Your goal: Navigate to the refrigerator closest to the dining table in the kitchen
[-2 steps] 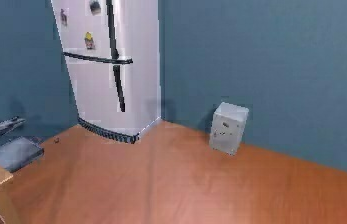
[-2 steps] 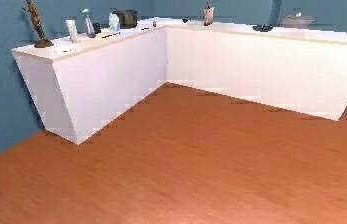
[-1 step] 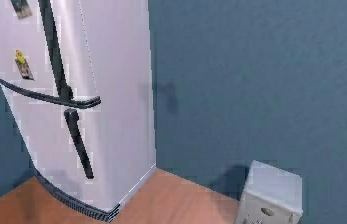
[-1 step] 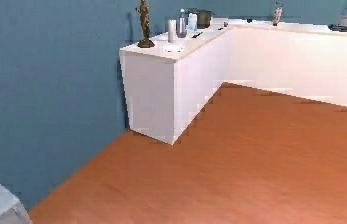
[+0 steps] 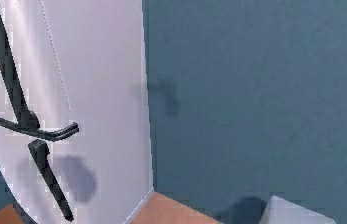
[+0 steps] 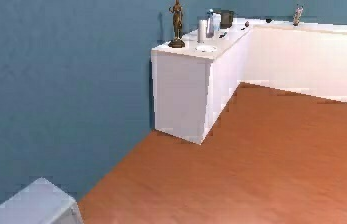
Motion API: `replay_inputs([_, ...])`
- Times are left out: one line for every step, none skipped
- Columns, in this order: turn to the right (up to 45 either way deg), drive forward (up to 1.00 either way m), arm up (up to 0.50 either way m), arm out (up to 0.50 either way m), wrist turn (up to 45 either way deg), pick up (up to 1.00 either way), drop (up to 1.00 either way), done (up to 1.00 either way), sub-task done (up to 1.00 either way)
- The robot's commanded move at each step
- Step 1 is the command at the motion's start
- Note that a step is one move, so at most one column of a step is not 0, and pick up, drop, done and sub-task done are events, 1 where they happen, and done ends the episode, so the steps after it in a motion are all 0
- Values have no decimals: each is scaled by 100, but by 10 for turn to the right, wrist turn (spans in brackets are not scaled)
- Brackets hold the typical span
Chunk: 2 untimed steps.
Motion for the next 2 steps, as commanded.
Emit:
replay_inputs([-270,0,0,0,0,0,0,0,0])
replay_inputs([0,0,0,0,0,0,0,100,0])
